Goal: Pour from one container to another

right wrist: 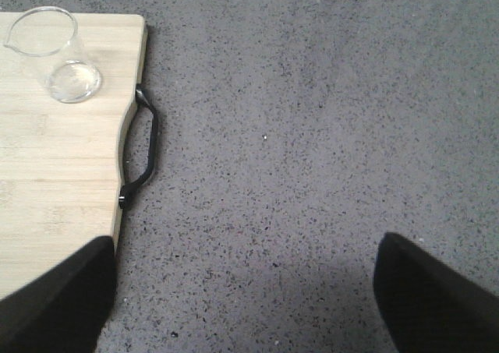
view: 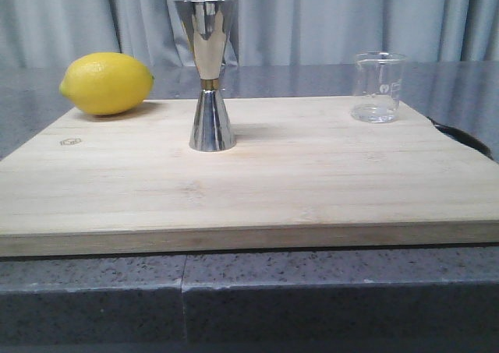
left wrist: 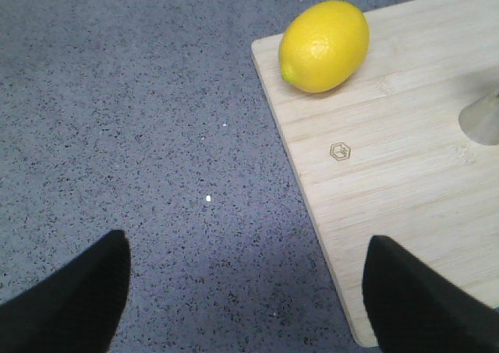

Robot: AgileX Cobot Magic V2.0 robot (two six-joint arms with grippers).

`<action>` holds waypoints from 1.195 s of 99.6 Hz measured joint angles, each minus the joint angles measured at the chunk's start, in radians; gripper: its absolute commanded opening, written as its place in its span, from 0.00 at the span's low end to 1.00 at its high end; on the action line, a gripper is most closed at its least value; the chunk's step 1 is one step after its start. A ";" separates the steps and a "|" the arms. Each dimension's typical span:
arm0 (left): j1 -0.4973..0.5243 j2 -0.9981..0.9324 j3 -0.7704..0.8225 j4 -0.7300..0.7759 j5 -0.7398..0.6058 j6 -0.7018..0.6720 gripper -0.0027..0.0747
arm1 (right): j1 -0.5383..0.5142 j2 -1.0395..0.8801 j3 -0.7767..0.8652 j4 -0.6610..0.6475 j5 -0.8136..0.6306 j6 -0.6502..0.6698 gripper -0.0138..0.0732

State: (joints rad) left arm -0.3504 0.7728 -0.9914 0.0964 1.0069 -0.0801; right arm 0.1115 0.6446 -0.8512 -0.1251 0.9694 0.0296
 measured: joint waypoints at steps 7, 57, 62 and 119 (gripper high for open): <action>0.000 -0.050 0.045 0.014 -0.032 -0.040 0.77 | 0.000 -0.016 0.000 0.000 -0.007 -0.004 0.83; 0.000 -0.133 0.157 0.050 -0.198 -0.112 0.40 | 0.000 -0.131 0.065 0.000 -0.142 -0.008 0.48; 0.000 -0.133 0.157 0.050 -0.202 -0.112 0.32 | 0.000 -0.131 0.065 0.000 -0.144 -0.008 0.41; 0.000 -0.133 0.157 0.052 -0.220 -0.112 0.01 | 0.000 -0.131 0.065 0.000 -0.168 -0.008 0.08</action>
State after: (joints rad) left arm -0.3504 0.6398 -0.8344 0.1489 0.7871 -0.1924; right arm 0.1115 0.5137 -0.7867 -0.1251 0.8014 0.0213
